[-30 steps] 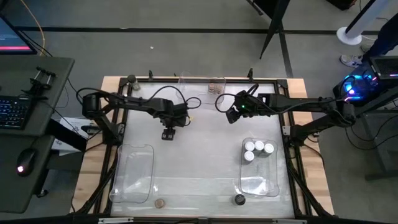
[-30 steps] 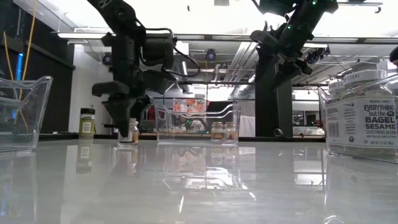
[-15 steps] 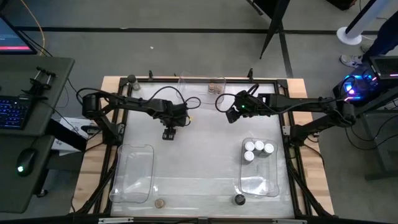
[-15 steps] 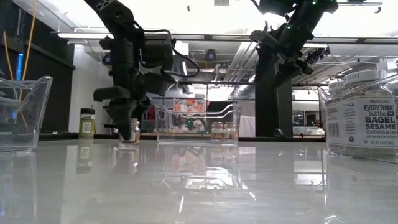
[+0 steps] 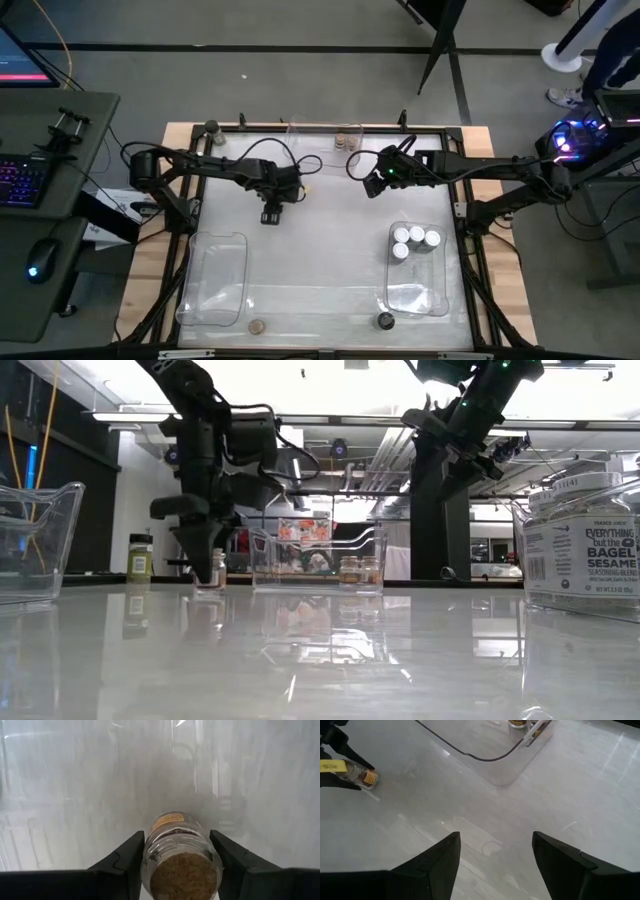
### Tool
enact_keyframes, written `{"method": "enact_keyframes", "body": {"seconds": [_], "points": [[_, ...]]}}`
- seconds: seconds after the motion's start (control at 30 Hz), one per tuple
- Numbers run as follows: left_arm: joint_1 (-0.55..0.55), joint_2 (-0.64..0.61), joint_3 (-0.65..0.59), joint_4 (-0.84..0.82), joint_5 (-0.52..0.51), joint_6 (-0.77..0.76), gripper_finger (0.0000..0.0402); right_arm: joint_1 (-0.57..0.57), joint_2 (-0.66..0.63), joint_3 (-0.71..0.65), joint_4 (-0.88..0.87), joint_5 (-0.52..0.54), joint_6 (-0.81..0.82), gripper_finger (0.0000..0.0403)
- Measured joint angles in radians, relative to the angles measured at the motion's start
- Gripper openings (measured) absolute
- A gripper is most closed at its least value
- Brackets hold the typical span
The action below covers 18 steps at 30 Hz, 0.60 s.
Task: Sort spices by type
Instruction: Put the brown seasoning bottle into the top transparent bin
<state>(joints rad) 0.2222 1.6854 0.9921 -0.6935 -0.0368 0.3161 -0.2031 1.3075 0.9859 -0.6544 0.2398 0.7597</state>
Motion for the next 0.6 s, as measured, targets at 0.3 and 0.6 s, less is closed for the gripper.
{"method": "enact_keyframes", "body": {"seconds": [0.3,0.6], "points": [[0.066,-0.301,0.072,0.072,-0.072,-0.079,0.0153,0.0,0.0,0.0,-0.005,0.018,0.0,0.0243],[0.224,-0.114,0.453,0.125,-0.101,-0.078,0.0153,-0.017,0.0,0.0,0.034,0.012,0.054,0.0243]]}}
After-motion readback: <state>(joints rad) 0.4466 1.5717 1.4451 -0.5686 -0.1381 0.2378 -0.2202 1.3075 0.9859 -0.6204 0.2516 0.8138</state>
